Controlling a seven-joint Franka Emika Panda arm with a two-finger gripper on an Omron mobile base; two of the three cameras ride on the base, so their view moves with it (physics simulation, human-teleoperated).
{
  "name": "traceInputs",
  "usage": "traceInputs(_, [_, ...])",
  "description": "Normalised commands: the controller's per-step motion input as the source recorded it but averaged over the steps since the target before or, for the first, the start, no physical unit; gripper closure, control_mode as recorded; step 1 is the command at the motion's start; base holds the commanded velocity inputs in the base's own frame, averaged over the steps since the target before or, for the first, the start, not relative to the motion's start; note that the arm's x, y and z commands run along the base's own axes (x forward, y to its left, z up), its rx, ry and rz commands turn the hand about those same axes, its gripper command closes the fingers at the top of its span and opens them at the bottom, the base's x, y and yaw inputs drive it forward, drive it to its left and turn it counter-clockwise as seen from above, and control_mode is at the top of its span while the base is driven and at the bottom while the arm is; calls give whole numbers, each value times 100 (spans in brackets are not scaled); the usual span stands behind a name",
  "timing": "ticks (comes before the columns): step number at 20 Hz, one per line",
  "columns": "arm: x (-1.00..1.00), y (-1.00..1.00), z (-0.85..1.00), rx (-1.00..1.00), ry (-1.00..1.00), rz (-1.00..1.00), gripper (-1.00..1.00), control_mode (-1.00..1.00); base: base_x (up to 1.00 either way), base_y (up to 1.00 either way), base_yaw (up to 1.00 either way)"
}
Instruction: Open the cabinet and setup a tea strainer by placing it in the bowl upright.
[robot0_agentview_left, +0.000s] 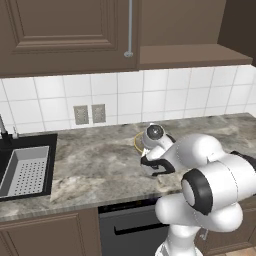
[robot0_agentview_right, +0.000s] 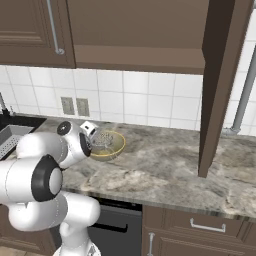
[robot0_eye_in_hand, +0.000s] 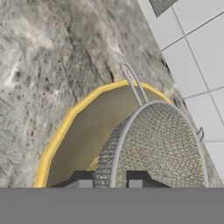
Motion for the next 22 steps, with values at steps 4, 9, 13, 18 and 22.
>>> traceInputs(4, [13, 11, 0, 0, 1, 0, 100, -100, 0, 0, 0])
traceInputs(9, [27, 1, 0, 0, 1, 0, 100, -100, 0, 0, 0])
traceInputs(13, [20, 0, 0, 0, 0, 0, 100, -100, 0, 0, 0])
traceInputs(18, [0, 0, 0, 0, 1, 0, 100, -100, 0, 0, 0])
traceInputs(22, [0, 0, -10, 0, 3, 0, 100, -100, 0, 0, 0])
